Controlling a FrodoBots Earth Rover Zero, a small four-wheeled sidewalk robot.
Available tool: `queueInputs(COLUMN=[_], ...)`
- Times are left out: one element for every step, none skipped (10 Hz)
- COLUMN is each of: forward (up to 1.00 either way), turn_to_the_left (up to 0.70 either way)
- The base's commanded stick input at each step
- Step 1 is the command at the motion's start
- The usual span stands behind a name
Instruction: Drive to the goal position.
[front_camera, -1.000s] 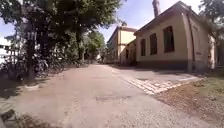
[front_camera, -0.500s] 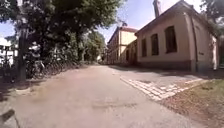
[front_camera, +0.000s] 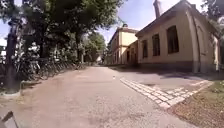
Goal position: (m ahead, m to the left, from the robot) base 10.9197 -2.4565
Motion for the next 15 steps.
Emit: queueInputs(forward=[0.70, 0.70, 0.70, 0.70, 0.70, 0.70, 0.70, 0.70, 0.70, 0.70, 0.70, 0.70, 0.70, 0.70, 0.70], turn_to_the_left=[-0.11, -0.01, -0.21, -0.35, -0.35, -0.35, -0.35, -0.35, -0.35, -0.35, -0.26, -0.16, -0.09, -0.01, -0.35])
